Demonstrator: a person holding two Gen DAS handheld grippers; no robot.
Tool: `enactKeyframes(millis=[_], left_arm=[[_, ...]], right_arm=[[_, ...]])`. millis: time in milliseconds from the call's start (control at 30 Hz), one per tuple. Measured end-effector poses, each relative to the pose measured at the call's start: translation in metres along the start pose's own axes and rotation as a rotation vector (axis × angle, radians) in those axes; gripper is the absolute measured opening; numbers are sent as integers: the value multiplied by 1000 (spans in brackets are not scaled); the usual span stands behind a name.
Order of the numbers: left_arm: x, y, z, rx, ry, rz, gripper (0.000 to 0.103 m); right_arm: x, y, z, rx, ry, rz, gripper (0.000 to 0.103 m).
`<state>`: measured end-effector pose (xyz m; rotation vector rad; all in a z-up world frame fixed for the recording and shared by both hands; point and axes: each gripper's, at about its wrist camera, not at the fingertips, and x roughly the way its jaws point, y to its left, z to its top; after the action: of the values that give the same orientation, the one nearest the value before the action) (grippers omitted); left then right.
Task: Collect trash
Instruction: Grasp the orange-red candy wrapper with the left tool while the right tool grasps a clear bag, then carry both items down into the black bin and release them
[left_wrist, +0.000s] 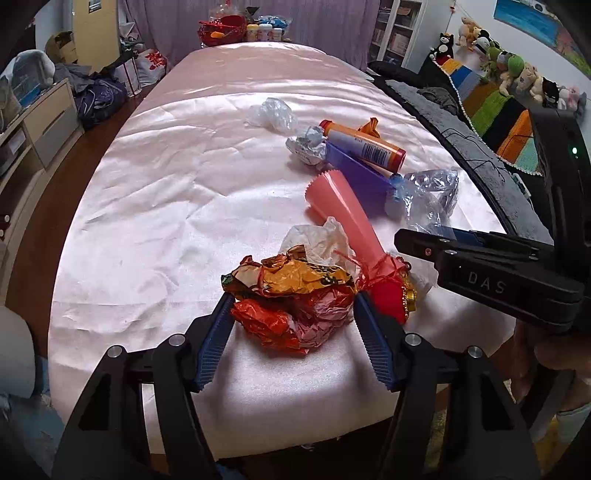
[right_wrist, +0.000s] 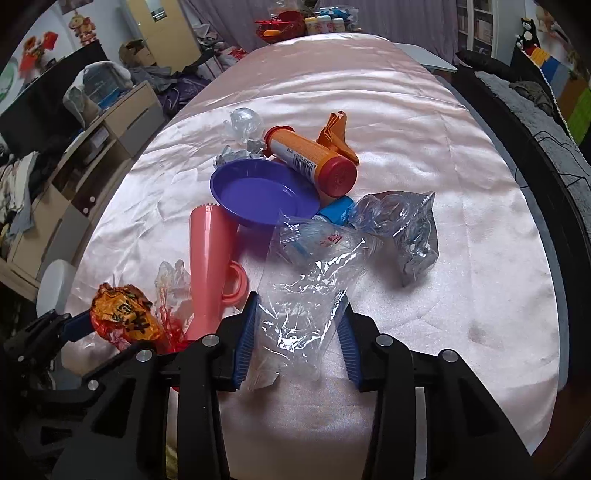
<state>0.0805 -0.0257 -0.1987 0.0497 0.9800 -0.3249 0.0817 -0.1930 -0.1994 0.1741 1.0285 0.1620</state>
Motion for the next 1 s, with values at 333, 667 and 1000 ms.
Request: enactKeyframes(millis=[333,667,1000], left_arm=[[-33,9,-8,-15,-54,18,61],[-70,-2,-45,1,-65,20,60],[-73,-13,-106,-6,-1,17,60]], right_arm=[[-34,0,-15,-6,-51,12,40],[-74,4,-57,-19,-60,24,40],[-79,3,-114,2,-25,48,41]])
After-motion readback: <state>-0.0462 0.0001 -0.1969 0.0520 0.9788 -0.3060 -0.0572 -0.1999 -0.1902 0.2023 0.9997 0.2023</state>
